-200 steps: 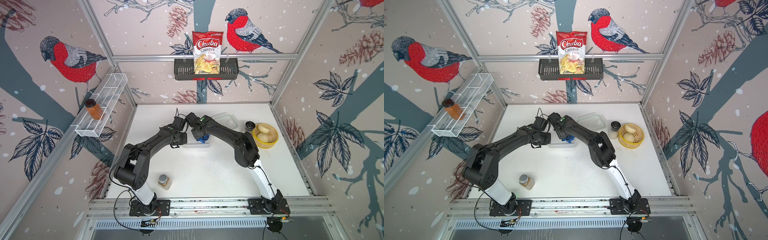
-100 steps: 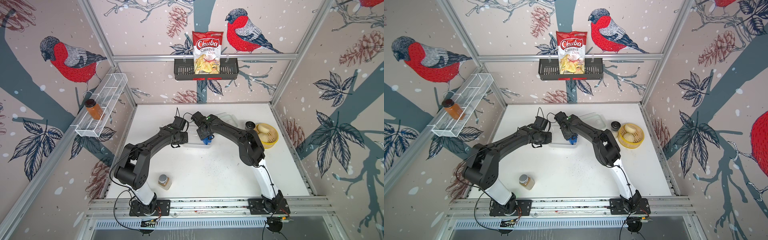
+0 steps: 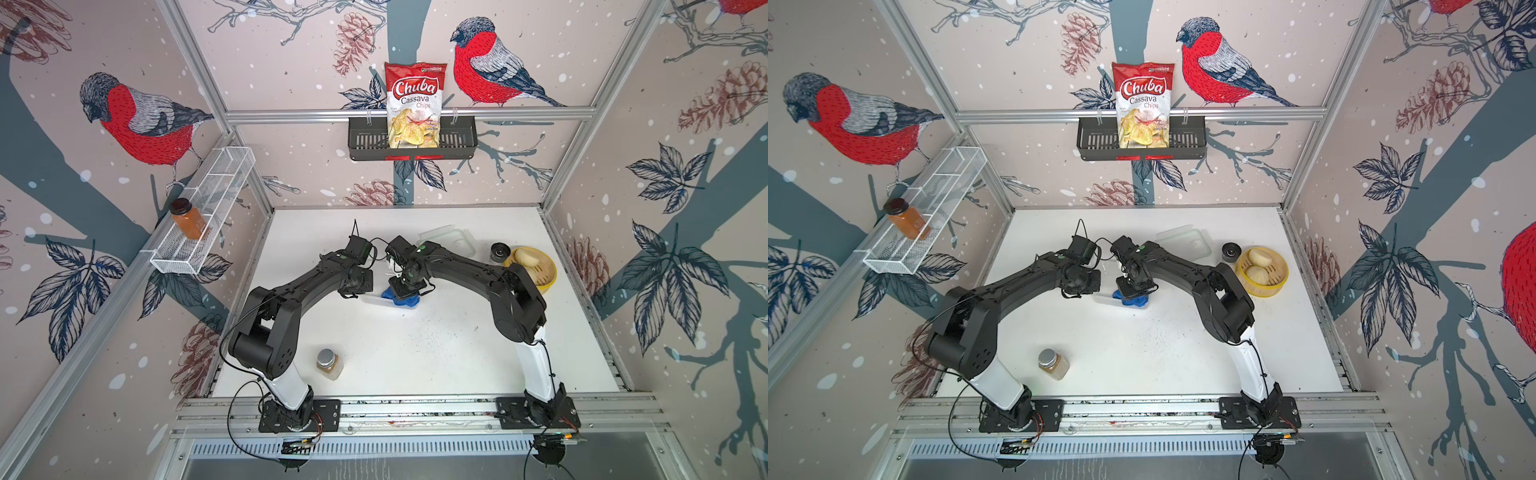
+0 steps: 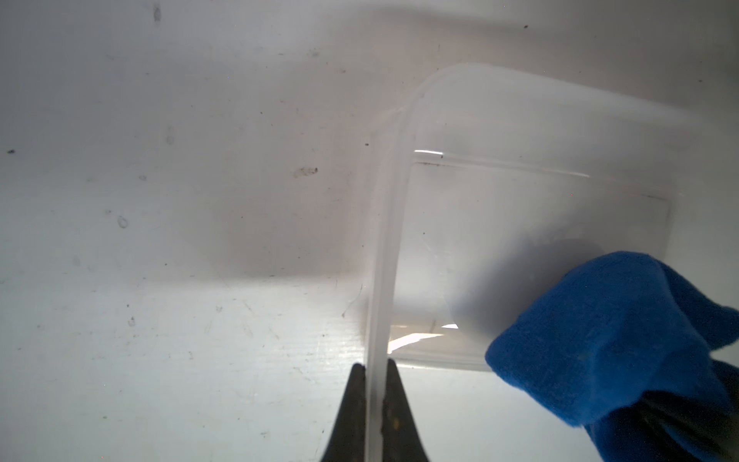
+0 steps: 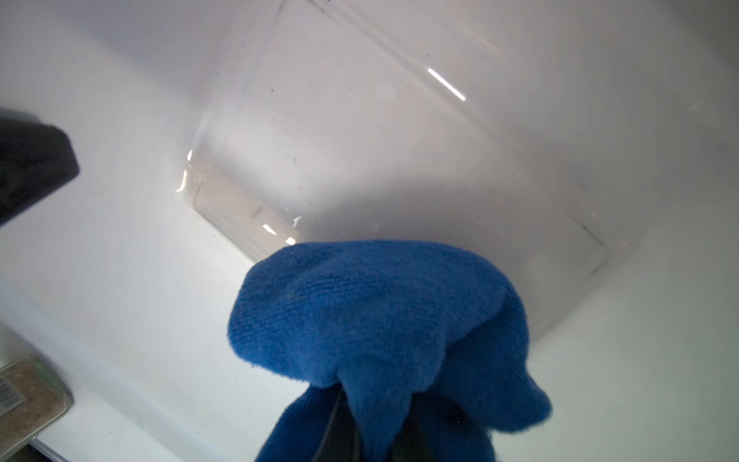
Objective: Wipe the insides of the lunch boxes
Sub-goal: Wipe the dirt inside the lunch box.
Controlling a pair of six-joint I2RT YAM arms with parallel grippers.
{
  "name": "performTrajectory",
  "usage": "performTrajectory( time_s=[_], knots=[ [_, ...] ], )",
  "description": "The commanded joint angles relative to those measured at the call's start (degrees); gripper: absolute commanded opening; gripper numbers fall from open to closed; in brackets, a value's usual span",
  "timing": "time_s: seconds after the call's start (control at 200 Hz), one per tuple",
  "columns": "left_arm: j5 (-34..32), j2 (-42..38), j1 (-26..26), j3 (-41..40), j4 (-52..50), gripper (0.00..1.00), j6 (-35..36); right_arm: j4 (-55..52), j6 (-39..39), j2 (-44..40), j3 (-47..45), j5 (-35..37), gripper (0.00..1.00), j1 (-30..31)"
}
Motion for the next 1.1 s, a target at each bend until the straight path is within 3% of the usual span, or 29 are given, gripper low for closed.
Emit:
performTrajectory(
  time_s=[0.0,0.14,0.25,0.45,0.535,0.715,0.83,0.945,1.096],
  knots=[
    [-0.6,-0.8,0.1,-0.5,3.6,0.0,-1.6,-2.4,0.3,1.7,2.5,3.8,0.0,-2.7],
    [-0.4,-1.1,0.1,-1.0,3.8,0.0,-1.8,-5.4,-0.1,5.2,10.4,22.1,0.0,-4.9],
    [-0.3,-0.7,0.1,-0.8,3.7,0.0,-1.7,-6.2,-1.0,8.5,16.7,32.3,0.0,-4.6],
    [-0.1,-0.3,-0.3,-0.9,3.5,0.0,-1.6,-1.5,-4.0,9.8,19.6,42.8,0.0,-2.2],
    [0.0,-0.1,-0.3,-0.8,3.6,0.0,-1.6,-2.5,-4.1,10.6,20.4,40.0,0.0,-1.9],
    [0.0,0.2,-0.3,-0.2,3.9,0.0,-1.8,1.0,-1.9,6.9,10.5,18.4,0.0,-1.4],
    [-0.3,0.2,-0.3,0.1,3.9,0.0,-1.9,4.2,0.8,3.5,3.0,8.7,0.0,-0.7],
    [0.2,0.4,-0.3,0.1,4.1,0.0,-2.0,5.6,2.0,1.6,-1.4,5.2,0.0,-0.1],
    [1.1,0.7,-0.5,-0.3,4.6,0.0,-1.7,6.0,3.2,2.6,0.7,7.9,0.0,-1.2]
  ],
)
